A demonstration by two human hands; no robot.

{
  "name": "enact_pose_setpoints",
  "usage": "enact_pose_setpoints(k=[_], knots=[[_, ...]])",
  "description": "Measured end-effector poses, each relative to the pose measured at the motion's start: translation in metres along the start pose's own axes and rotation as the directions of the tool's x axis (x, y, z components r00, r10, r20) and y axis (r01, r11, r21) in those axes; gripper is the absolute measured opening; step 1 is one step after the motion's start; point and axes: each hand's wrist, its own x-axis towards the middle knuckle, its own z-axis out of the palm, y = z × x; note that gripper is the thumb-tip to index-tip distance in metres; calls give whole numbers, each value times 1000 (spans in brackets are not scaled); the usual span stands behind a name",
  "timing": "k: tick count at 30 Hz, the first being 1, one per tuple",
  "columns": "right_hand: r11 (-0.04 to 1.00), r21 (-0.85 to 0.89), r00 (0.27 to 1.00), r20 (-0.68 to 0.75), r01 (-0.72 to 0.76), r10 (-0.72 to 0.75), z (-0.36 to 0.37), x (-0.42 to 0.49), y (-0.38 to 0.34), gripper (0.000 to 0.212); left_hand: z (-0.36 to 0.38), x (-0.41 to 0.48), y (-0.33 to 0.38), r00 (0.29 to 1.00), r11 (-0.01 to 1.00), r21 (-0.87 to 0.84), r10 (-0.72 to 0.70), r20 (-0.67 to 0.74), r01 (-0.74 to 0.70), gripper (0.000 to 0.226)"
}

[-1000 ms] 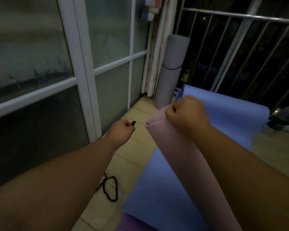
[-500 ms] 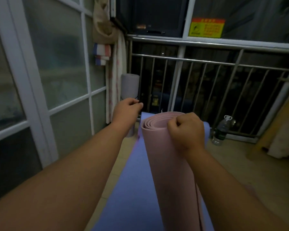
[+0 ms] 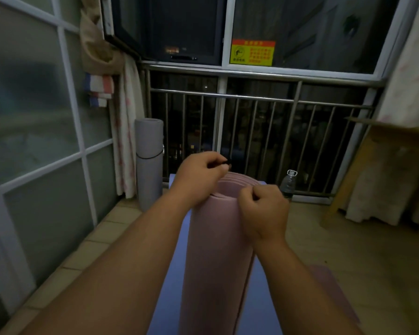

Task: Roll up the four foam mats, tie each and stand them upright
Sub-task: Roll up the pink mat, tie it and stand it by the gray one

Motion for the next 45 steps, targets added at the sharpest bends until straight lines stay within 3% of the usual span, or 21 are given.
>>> enact_pose_setpoints(k=[4, 9, 13, 15, 21, 26, 32, 35, 40, 45], knots=[[1000, 12, 996, 91, -17, 16, -5, 2, 13, 37, 12, -3, -2, 1000, 999, -50, 14, 21, -13, 24], [985, 85, 968, 218, -149, 127, -1, 9, 8, 9, 4, 2, -9, 998, 992, -129, 22, 60, -14, 32], [917, 164, 893, 343, -362, 291, 4, 23, -4, 34, -14, 0, -16, 983, 992, -125, 41, 179, -19, 29], [897, 97, 828, 438, -432, 351, 3, 35, -8, 37, -23, -1, -16, 970, 994, -113, 35, 239, -8, 29], [940, -52, 733, 611, -338, 298, 9, 49, -12, 20, -30, -5, -17, 954, 994, -108, 58, 293, -27, 33], [955, -41, 758, 598, -293, 258, 11, 50, -13, 20, -32, -5, -20, 960, 996, -82, 55, 275, -34, 34], [869, 167, 767, 566, -465, 302, 15, 45, -15, 32, -36, -5, -19, 961, 997, -32, 71, 269, -64, 39], [863, 180, 773, 554, -472, 308, 17, 45, -13, 16, -37, -5, -18, 952, 995, 24, 87, 295, -99, 37], [777, 236, 731, 569, -583, 376, 15, 47, -17, 17, -42, -5, -15, 939, 982, 95, 124, 321, -163, 36], [847, 159, 749, 568, -507, 342, 16, 46, -16, 11, -41, -4, -16, 920, 969, 133, 148, 363, -209, 39]])
